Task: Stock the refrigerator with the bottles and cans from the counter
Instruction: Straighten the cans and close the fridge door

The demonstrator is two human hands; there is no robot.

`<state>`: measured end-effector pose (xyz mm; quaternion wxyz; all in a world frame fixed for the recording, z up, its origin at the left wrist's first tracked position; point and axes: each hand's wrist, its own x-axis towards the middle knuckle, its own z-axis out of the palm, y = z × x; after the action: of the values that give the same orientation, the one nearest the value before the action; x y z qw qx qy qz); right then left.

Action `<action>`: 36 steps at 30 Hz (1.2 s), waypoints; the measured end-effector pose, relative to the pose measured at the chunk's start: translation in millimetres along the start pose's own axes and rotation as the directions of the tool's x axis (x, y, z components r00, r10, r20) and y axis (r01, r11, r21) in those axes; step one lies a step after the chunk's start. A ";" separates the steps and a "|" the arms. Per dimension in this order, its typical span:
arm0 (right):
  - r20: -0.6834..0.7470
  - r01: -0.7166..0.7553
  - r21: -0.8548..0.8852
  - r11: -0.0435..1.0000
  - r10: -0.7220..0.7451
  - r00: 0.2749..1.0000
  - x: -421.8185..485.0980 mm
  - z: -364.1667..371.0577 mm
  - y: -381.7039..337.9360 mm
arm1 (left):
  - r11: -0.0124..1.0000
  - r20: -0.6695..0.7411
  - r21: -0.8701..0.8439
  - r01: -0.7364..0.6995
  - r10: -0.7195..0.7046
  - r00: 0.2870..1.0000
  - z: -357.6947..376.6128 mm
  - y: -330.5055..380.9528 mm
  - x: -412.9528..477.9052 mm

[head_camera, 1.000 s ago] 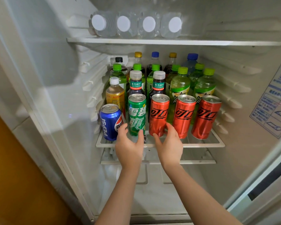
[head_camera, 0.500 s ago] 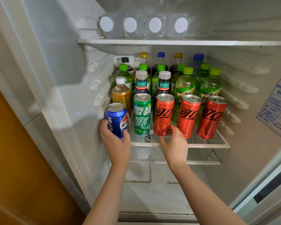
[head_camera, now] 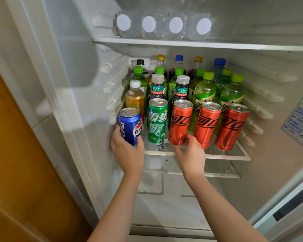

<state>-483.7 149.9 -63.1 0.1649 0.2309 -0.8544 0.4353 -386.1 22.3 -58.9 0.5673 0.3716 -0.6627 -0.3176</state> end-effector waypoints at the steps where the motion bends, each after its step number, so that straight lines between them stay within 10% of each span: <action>1: 0.002 -0.003 0.003 1.000 0.003 1.000 0.0 -0.4 0.0 | 0.998 -0.018 0.060 -0.024 0.025 1.000 2.0 0.4 -0.5; 36: 0.009 0.044 -0.010 0.999 -0.043 0.999 -1.4 -1.6 1.7 | 0.976 0.086 0.217 -0.033 0.015 0.996 -2.9 -5.9 -5.0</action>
<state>-483.3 152.5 -64.0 0.1718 0.2505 -0.8520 0.4264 -382.1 23.5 -66.0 0.4987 0.4100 -0.7211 -0.2513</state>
